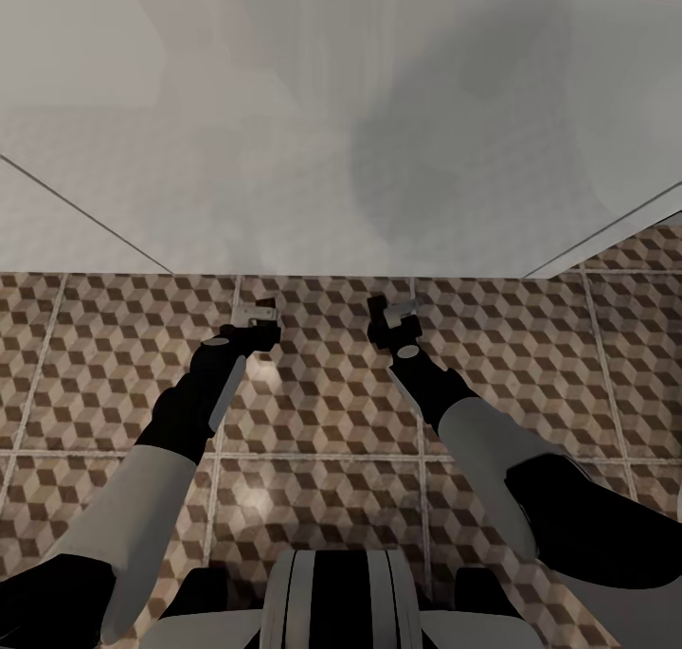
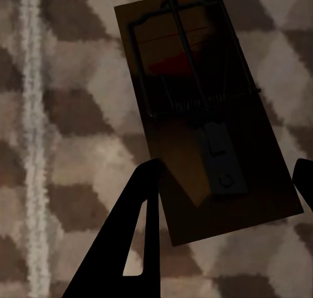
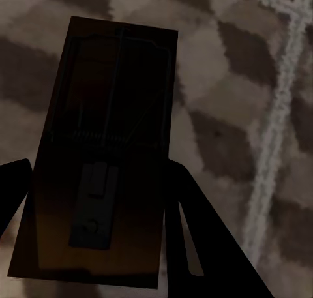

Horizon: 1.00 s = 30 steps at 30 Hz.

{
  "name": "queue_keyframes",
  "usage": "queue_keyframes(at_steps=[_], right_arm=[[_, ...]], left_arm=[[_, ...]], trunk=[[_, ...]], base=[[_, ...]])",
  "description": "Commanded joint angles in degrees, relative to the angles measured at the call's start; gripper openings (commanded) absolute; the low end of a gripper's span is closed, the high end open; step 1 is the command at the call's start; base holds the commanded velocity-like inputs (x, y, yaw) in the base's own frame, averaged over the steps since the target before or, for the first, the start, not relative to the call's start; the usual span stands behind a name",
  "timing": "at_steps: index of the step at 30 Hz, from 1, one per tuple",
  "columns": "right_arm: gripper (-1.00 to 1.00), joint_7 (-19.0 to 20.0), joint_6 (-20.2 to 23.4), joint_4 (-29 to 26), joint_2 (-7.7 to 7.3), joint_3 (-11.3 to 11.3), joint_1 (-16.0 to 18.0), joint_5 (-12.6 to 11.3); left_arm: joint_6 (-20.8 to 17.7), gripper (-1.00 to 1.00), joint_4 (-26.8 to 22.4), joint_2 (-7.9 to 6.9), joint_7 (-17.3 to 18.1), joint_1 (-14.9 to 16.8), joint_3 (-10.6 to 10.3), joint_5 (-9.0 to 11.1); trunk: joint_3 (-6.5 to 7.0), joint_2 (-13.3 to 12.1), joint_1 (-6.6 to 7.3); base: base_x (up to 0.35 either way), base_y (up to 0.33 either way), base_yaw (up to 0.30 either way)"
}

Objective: Take the four mousetraps from the cabinet in the bathroom and place them on the bathroom floor. Make sure all four end up on the same floor surface, and ensure that at least two of them are either under or directly next to the same bathroom sink.

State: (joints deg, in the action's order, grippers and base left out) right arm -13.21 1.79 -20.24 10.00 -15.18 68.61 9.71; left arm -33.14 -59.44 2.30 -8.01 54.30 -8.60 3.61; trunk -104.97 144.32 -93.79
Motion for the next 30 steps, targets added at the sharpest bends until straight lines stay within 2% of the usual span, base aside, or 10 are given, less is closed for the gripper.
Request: queue_keyframes(at_steps=[1, 11, 17, 29, 30], right_arm=[[-1.0, -0.2, 0.1, 0.0, 0.0, -0.2, 0.0, 0.3], [-1.0, -0.2, 0.7, -0.1, 0.0, -0.2, 0.0, 0.3], [-1.0, -0.2, 3.0, -0.4, 0.0, -0.2, 0.1, 0.3], [-1.0, -0.2, 3.1, -0.5, 0.0, -0.2, 0.0, 0.3], [1.0, -0.2, 3.0, -0.5, 0.0, -0.2, 0.0, 0.3]], left_arm=[[-0.3, -1.0, -0.1, -0.02, -0.3, 0.0, -0.1, 0.3], [-0.3, -1.0, -0.5, 0.01, -0.3, -0.1, -0.1, 0.3], [-0.3, -1.0, -2.0, 0.3, -0.3, -0.1, -0.1, 0.3], [-0.4, -1.0, -2.8, 0.77, -0.3, -0.3, -0.1, 0.3], [-0.4, -1.0, -2.8, 0.77, -0.3, -0.3, -0.1, 0.3]], trunk=[[-0.03, 0.0, 0.01], [-0.03, 0.0, 0.01], [-0.03, 0.0, 0.01], [-0.03, 0.0, 0.01], [-0.03, 0.0, 0.01]], base=[[0.0, 0.0, 0.0], [0.0, 0.0, 0.0], [0.0, 0.0, 0.0], [0.0, 0.0, 0.0], [0.0, 0.0, 0.0]])
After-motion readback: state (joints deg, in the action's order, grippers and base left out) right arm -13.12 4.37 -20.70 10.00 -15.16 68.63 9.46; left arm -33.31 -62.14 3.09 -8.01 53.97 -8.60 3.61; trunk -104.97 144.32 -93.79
